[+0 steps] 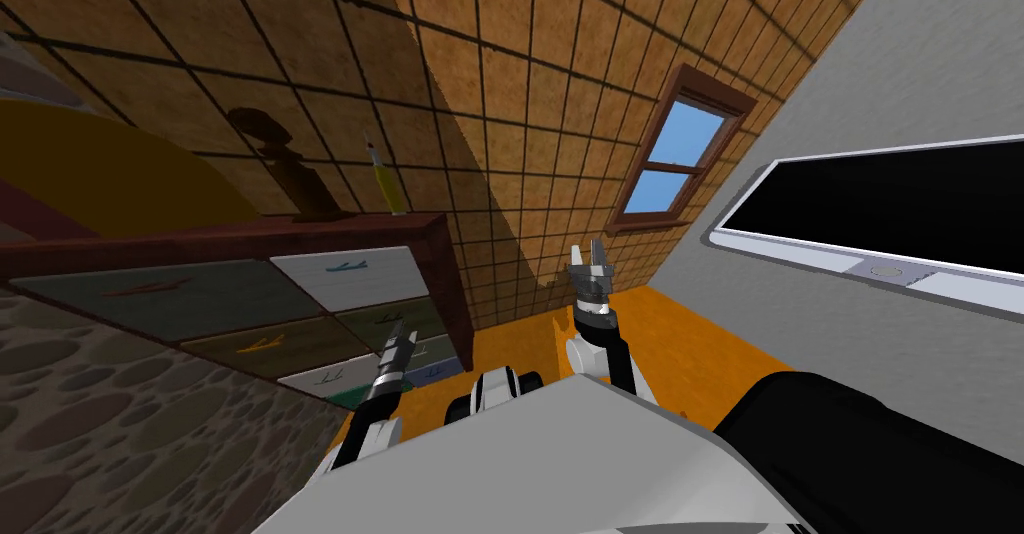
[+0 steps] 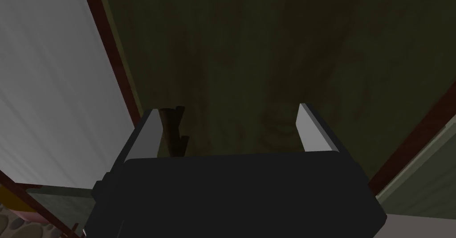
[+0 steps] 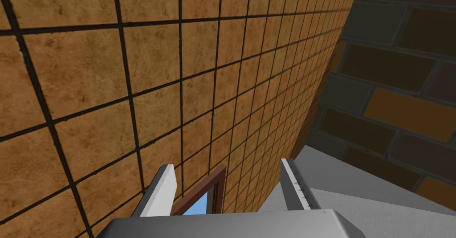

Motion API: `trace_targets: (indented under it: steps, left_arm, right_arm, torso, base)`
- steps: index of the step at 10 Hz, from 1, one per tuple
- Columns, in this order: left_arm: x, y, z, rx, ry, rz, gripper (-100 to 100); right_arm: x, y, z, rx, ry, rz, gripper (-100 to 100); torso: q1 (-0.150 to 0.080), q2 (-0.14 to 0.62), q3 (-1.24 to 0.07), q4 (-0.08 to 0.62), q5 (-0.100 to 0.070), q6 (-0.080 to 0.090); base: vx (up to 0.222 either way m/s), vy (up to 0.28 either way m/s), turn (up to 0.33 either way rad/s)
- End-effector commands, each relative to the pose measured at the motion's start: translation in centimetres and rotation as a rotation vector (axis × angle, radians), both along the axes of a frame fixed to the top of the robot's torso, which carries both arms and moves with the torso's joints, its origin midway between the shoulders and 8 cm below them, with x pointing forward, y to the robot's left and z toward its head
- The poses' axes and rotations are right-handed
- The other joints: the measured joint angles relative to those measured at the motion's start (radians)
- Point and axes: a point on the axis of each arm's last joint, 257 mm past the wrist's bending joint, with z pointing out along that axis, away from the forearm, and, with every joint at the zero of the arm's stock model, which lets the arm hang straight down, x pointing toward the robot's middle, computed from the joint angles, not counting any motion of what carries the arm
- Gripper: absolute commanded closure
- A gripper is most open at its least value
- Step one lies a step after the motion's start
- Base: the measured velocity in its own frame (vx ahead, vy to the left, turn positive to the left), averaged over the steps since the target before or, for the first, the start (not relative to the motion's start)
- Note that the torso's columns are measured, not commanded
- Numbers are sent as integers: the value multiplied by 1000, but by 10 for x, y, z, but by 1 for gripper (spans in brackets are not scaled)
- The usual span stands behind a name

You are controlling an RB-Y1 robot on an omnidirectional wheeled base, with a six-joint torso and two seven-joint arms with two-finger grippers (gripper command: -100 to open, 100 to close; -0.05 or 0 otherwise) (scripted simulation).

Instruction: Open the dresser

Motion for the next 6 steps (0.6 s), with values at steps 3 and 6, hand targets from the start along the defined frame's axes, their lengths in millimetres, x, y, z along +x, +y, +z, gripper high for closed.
trace_targets:
  steps: [3, 6]
  left_arm:
    - [-27, 80, -20, 3, 43, 78, -100]
    - [-53, 164, -6, -26, 2, 185, -100]
  right_arm:
    - [0, 0, 0, 0, 0, 0, 0]
    - [0, 0, 0, 0, 0, 0, 0]
  torso:
    - [-3, 0, 0, 0, -1, 0]
    - [-3, 0, 0, 0, -1, 0]
  base:
    - [-34, -101, -200]
    - [-36, -117, -329]
